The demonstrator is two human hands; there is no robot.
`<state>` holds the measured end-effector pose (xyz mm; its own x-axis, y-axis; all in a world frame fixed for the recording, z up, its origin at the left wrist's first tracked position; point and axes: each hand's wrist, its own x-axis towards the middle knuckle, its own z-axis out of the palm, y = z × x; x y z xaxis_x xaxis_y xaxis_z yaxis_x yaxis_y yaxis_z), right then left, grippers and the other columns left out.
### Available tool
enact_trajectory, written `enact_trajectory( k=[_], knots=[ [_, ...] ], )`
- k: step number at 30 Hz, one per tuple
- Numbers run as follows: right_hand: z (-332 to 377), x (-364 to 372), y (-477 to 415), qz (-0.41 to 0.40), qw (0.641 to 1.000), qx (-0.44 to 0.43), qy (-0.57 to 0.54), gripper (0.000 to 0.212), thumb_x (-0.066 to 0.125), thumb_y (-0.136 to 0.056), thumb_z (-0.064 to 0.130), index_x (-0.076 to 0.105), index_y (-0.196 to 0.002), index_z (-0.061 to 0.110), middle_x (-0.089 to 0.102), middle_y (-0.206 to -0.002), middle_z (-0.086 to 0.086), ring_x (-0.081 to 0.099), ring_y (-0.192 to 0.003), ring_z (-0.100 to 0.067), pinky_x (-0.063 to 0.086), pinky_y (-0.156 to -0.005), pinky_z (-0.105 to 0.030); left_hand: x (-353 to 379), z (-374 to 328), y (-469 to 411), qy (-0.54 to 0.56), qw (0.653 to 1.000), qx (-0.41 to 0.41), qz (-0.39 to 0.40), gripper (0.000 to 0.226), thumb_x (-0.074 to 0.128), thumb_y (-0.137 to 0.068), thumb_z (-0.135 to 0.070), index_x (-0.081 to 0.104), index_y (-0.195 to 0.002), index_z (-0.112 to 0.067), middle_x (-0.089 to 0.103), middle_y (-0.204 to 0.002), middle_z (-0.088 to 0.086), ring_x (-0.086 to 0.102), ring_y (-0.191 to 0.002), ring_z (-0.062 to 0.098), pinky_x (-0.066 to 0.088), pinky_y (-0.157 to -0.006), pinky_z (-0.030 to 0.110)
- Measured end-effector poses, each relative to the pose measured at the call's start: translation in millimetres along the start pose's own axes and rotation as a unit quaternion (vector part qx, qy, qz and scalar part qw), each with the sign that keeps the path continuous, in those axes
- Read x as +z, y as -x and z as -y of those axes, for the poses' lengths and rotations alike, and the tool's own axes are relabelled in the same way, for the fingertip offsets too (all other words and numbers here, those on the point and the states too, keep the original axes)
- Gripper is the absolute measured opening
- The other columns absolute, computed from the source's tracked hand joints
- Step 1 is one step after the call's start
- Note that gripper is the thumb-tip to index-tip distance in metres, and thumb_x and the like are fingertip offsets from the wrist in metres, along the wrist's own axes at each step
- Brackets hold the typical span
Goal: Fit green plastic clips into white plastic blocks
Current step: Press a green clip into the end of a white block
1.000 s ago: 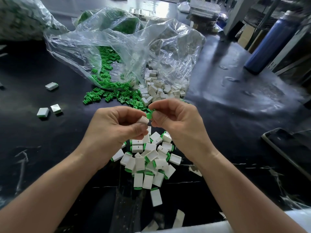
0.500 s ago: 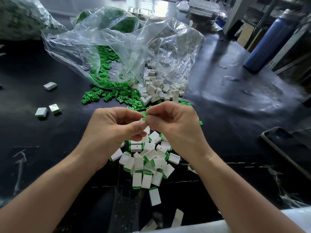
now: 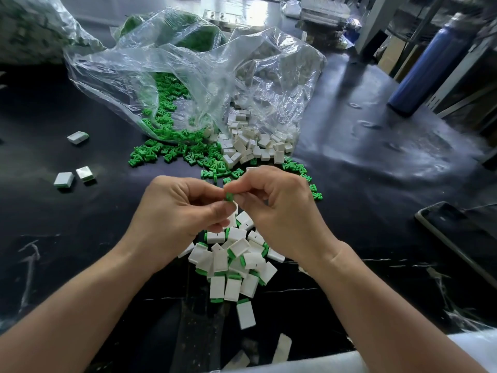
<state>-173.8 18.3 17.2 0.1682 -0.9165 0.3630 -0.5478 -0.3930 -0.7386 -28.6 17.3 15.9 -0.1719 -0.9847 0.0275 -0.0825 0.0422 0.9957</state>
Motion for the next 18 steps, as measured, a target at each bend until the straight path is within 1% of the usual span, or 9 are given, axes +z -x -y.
enact_trajectory(
  k=[2,5,7,9,12,14,15,16,18],
  knots=[
    [0.6,0.0,0.5,0.000,1.000,-0.009,0.010,0.013,0.066,-0.080,0.002,0.073,-0.088,0.009,0.061,-0.078,0.006,0.056,-0.070,-0.005,0.045,-0.065,-0.012,0.8,-0.4,0.5,0.004,1.000,0.002,0.003,0.012,0.070,-0.066,0.000,0.072,-0.070,-0.012,0.068,-0.063,0.016,0.063,-0.049,0.014,0.051,-0.048,0.017],
    [-0.3,-1.6,-0.6,-0.010,0.999,0.018,-0.032,0.012,0.067,-0.080,0.003,0.073,-0.087,0.010,0.062,-0.071,0.011,0.058,-0.067,-0.002,0.046,-0.063,-0.011,1.3,-0.7,-0.2,0.027,1.000,0.004,-0.008,0.010,0.069,-0.064,-0.003,0.070,-0.073,-0.008,0.069,-0.066,0.017,0.065,-0.050,0.016,0.053,-0.049,0.020],
    [-0.2,-2.2,-1.1,-0.010,0.998,0.032,-0.045,0.011,0.068,-0.079,0.004,0.073,-0.086,0.011,0.062,-0.068,0.012,0.059,-0.065,-0.003,0.049,-0.063,-0.016,1.7,0.1,-0.2,0.036,0.999,0.006,-0.015,0.012,0.068,-0.062,-0.006,0.069,-0.073,-0.007,0.068,-0.066,0.018,0.066,-0.051,0.018,0.055,-0.050,0.022],
    [-0.7,-1.9,-1.0,-0.009,0.998,0.034,-0.046,0.011,0.068,-0.079,0.004,0.073,-0.087,0.011,0.065,-0.071,0.008,0.062,-0.067,-0.005,0.053,-0.066,-0.022,2.0,1.4,0.2,0.037,0.999,0.010,-0.016,0.011,0.068,-0.064,-0.003,0.069,-0.074,-0.006,0.068,-0.066,0.018,0.066,-0.052,0.019,0.056,-0.051,0.023],
    [-0.9,-1.6,-0.3,-0.008,0.998,0.028,-0.051,0.013,0.068,-0.079,0.003,0.073,-0.088,0.010,0.067,-0.075,0.004,0.064,-0.070,-0.009,0.054,-0.068,-0.024,1.5,2.8,0.4,0.040,0.999,0.020,-0.016,0.015,0.068,-0.061,-0.009,0.069,-0.076,-0.005,0.068,-0.066,0.019,0.066,-0.052,0.018,0.055,-0.051,0.023],
    [-0.3,-1.5,0.1,-0.008,0.999,0.020,-0.044,0.013,0.067,-0.079,0.003,0.073,-0.088,0.009,0.068,-0.079,0.000,0.064,-0.070,-0.011,0.054,-0.067,-0.026,0.8,2.9,-0.1,0.035,0.999,0.033,-0.022,0.018,0.068,-0.058,-0.013,0.069,-0.075,-0.007,0.068,-0.066,0.018,0.065,-0.051,0.017,0.055,-0.050,0.022],
    [0.7,-1.9,0.2,-0.004,0.999,0.019,-0.044,0.012,0.067,-0.079,0.003,0.073,-0.088,0.009,0.068,-0.079,-0.001,0.063,-0.069,-0.009,0.053,-0.065,-0.025,0.6,2.9,-0.3,0.027,0.998,0.042,-0.025,0.017,0.068,-0.057,-0.015,0.069,-0.073,-0.009,0.068,-0.065,0.017,0.065,-0.050,0.015,0.053,-0.049,0.021],
    [1.8,-2.6,0.3,0.005,0.998,0.027,-0.056,0.012,0.067,-0.080,0.004,0.073,-0.088,0.010,0.068,-0.079,-0.001,0.062,-0.068,-0.009,0.051,-0.064,-0.024,0.4,3.0,-0.2,0.017,0.998,0.053,-0.029,0.016,0.068,-0.057,-0.017,0.070,-0.072,-0.012,0.068,-0.064,0.015,0.064,-0.050,0.013,0.052,-0.048,0.019],
    [4.3,-5.1,-0.5,0.028,0.991,0.069,-0.108,0.009,0.064,-0.084,0.011,0.070,-0.086,0.017,0.068,-0.079,0.002,0.062,-0.070,-0.010,0.052,-0.067,-0.026,0.0,3.4,0.2,0.005,0.996,0.076,-0.034,0.014,0.069,-0.056,-0.020,0.070,-0.070,-0.018,0.068,-0.061,0.009,0.063,-0.050,0.010,0.049,-0.046,0.016]
  ],
)
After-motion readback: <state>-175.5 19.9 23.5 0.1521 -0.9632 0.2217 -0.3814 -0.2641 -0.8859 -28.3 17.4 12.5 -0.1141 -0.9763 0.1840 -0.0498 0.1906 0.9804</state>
